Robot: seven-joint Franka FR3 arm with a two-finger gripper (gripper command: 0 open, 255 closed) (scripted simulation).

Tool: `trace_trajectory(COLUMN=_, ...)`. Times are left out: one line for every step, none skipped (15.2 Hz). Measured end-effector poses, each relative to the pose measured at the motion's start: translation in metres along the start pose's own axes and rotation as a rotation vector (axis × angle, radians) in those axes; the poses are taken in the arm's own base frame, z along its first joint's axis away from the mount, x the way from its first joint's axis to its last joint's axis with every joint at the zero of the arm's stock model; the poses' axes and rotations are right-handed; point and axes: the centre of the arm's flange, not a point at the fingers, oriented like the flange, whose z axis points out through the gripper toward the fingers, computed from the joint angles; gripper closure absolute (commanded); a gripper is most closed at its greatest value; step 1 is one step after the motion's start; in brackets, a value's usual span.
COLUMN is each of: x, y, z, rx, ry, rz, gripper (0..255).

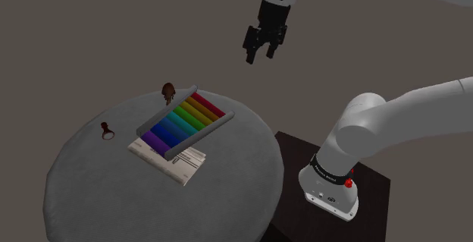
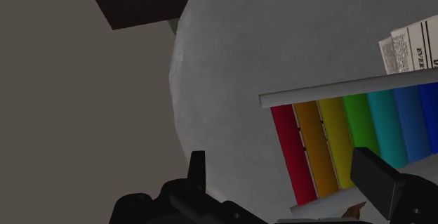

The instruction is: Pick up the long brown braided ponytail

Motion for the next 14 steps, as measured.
trace_trajectory(x=0.005, y=-0.011, z=0.008, rx=-0.002, ry=0.009, rz=0.015, gripper=0)
trace_trajectory(x=0.009, y=-0.020, z=0.016, rx=-0.005, ry=0.018, rz=0.032, gripper=0)
trace_trajectory(x=0.014, y=-0.030, z=0.022, rx=-0.007, ry=0.027, rz=0.047, gripper=0)
trace_trajectory(x=0.015, y=-0.038, z=0.031, rx=-0.010, ry=0.035, rz=0.064, gripper=0)
trace_trajectory(x=0.024, y=-0.047, z=0.038, rx=-0.012, ry=0.045, rz=0.079, gripper=0)
trace_trajectory(x=0.028, y=-0.055, z=0.048, rx=-0.014, ry=0.053, rz=0.096, gripper=0)
trace_trajectory(x=0.034, y=-0.064, z=0.056, rx=-0.017, ry=0.061, rz=0.111, gripper=0)
trace_trajectory(x=0.038, y=-0.071, z=0.063, rx=-0.019, ry=0.070, rz=0.128, gripper=0)
trace_trajectory(x=0.045, y=-0.082, z=0.072, rx=-0.022, ry=0.079, rz=0.143, gripper=0)
trace_trajectory(x=0.050, y=-0.087, z=0.081, rx=-0.025, ry=0.087, rz=0.159, gripper=0)
trace_trajectory(x=0.057, y=-0.097, z=0.087, rx=-0.027, ry=0.097, rz=0.174, gripper=0)
trace_trajectory(x=0.063, y=-0.105, z=0.097, rx=-0.030, ry=0.105, rz=0.190, gripper=0)
trace_trajectory(x=0.068, y=-0.112, z=0.103, rx=-0.032, ry=0.114, rz=0.206, gripper=0)
trace_trajectory(x=0.075, y=-0.120, z=0.113, rx=-0.035, ry=0.122, rz=0.222, gripper=0)
